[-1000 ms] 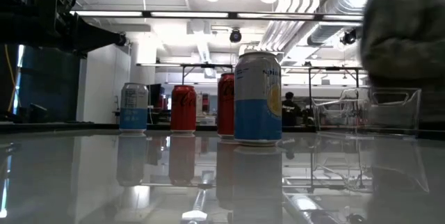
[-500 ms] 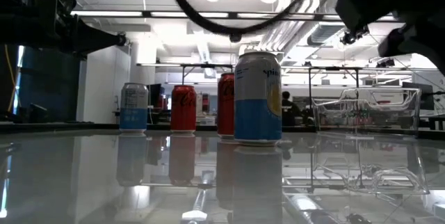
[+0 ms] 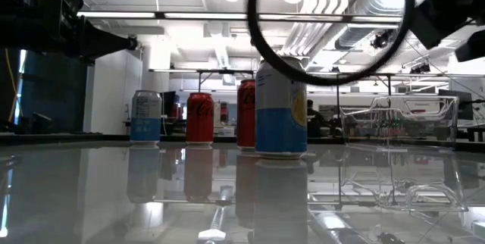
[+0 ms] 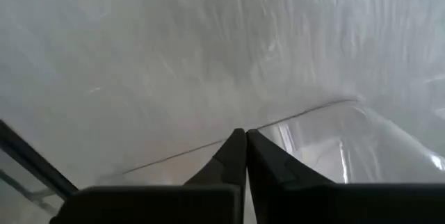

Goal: Sort soda cans
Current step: Put the bottom blue-white soda can into the top transparent bin

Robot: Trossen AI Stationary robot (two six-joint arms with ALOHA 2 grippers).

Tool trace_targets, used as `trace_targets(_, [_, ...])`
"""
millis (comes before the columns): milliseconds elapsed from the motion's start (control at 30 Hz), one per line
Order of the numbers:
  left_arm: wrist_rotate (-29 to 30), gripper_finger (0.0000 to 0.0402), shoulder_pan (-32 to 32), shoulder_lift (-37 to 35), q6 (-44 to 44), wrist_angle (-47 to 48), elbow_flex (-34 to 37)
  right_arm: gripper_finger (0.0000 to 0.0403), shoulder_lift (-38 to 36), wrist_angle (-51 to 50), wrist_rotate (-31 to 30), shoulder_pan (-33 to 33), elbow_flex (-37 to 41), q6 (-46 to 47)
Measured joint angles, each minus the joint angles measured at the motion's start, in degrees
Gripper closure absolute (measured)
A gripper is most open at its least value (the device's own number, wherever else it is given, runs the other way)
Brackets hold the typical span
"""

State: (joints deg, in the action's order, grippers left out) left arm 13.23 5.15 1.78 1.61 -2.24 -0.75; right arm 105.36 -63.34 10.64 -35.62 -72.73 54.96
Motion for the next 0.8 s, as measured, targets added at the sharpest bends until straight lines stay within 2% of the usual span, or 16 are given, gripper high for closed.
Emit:
trace_targets(100, [0.00, 0.0397, 0.00, -0.02, 0.02, -0.04, -0.01, 0.0402, 0.00, -1.01, 0.01, -0.13, 0.04, 0.55])
trace_targets(267, [0.00, 0.0397, 0.00, 0.00, 0.08, -0.09, 0.00, 0.0402, 0.00, 3.12, -0.11, 0.27, -0.29, -1.77])
trace_targets(367, [0.00, 0.0397, -0.01, 0.00, 0.05, -0.13, -0.01, 0.0403, 0.00, 3.41, -3.38, 0.59, -2.19, -3.89])
trace_targets(567, [0.00, 0.0397, 0.00, 0.00, 0.01, -0.41, 0.00, 0.0403, -2.78, 4.94, -18.56, 1.61, -6.74, -10.91])
trace_targets(700, [0.00, 0.0397, 0.00, 0.07, 0.02, -0.66, -0.02, 0.0400, -8.02, 6.01, -31.43, 3.89, -7.41, -15.03])
trace_targets(800, [0.00, 0.0397, -0.01, 0.07, 0.02, -0.66, -0.02, 0.0380, -12.64, 9.80, -36.77, 6.45, -6.22, -16.90])
